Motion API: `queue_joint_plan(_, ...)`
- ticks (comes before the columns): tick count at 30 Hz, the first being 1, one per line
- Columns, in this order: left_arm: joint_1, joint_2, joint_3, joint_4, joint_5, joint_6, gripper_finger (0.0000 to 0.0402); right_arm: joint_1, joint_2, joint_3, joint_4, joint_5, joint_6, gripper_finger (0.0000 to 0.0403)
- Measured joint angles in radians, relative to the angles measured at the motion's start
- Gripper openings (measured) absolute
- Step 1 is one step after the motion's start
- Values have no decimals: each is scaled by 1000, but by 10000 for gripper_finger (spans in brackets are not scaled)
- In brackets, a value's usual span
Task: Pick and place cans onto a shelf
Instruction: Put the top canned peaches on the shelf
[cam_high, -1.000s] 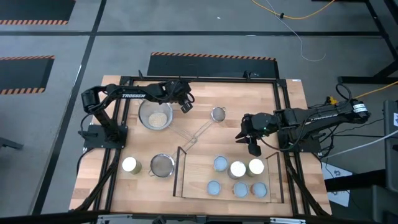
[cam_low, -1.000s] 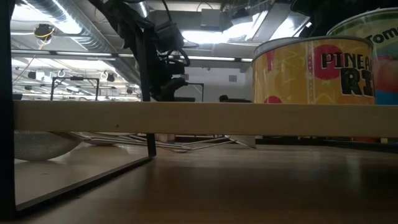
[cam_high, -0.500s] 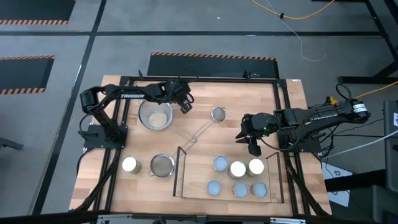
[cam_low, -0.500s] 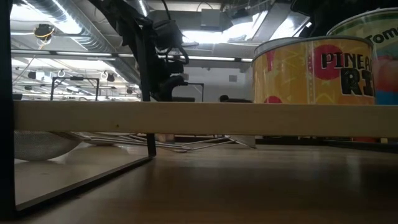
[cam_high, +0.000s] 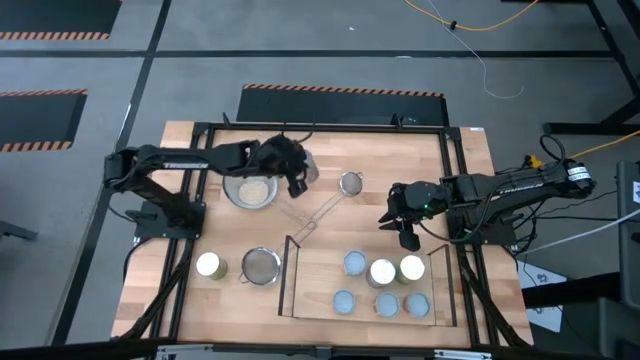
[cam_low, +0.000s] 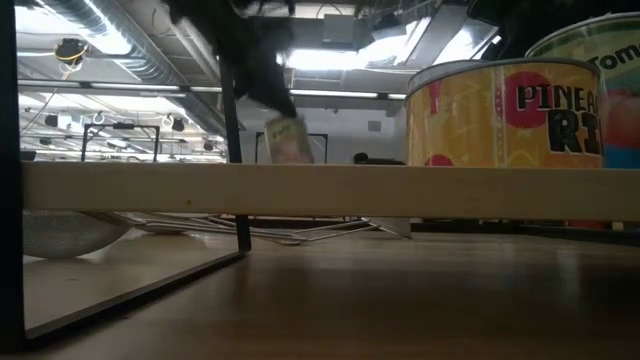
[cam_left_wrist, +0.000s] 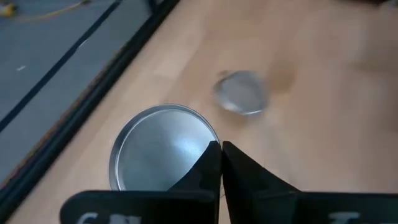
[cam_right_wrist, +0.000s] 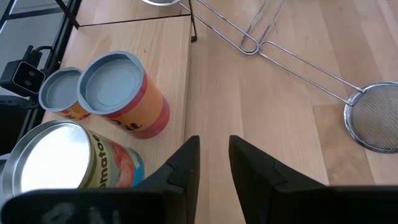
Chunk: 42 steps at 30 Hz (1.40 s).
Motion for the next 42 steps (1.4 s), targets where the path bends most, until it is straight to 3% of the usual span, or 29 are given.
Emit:
queue_joint_plan(10, -315, -95, 110, -20, -60, -122, 0, 0, 0, 0, 3, 0, 3, 91)
queue_joint_plan(23, -735, 40, 300, -29, -236, -248, 0, 0, 0, 0, 3, 0, 29, 90)
queue_joint_plan(31, -851, 181, 302, -28, -238, -350, 0, 0, 0, 0, 3, 0, 30, 90)
queue_joint_plan(42, -872, 309, 302, -20, -174, -357, 0, 0, 0, 0, 3, 0, 30, 90)
